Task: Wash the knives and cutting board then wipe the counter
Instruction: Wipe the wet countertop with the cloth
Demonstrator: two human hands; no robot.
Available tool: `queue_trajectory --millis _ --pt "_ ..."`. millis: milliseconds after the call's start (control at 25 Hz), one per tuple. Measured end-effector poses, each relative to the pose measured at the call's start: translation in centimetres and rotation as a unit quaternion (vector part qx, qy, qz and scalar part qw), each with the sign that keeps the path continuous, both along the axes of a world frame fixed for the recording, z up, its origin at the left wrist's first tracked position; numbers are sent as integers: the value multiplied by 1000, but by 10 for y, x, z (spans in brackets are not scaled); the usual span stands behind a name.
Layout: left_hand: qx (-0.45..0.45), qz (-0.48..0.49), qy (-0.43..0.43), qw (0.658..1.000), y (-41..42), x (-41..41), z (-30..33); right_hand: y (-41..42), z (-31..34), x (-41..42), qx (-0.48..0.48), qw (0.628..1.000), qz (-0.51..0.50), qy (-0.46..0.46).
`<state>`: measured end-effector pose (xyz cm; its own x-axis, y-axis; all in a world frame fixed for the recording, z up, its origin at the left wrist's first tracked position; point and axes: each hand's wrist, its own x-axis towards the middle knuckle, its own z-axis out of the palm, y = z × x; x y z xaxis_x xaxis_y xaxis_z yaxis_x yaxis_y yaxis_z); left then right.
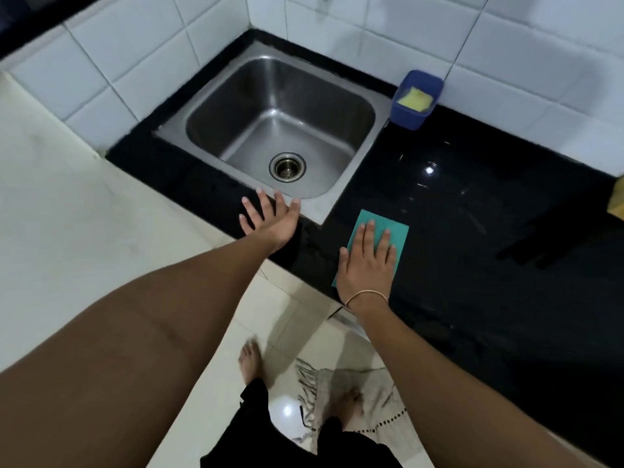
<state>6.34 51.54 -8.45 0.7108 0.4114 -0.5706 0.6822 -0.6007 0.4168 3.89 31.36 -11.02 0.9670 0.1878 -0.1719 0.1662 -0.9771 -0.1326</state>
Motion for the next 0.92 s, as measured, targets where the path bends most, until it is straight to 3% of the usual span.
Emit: queue_trajectory --millis 200,360,480,560,640,800,920 --pt "-15 15 -49 999 11 4 4 93 3 -23 12 999 -28 13" --pt "12 74 -135 988 89 7 6 196 4 -22 47 993 -95 46" --pt "29 65 -128 989 164 0 -5 277 9 -2 62 987 -125 83" --pt "18 54 -105 993 188 -7 -11 311 18 17 95 968 -197 122" --pt "15 38 -104 994 195 -13 -18 320 23 27 116 957 -227 140" --pt "4 22 -115 993 202 -14 -9 300 34 23 160 959 -183 149" --pt "-23 26 -110 993 211 -13 2 283 43 13 121 985 -106 60"
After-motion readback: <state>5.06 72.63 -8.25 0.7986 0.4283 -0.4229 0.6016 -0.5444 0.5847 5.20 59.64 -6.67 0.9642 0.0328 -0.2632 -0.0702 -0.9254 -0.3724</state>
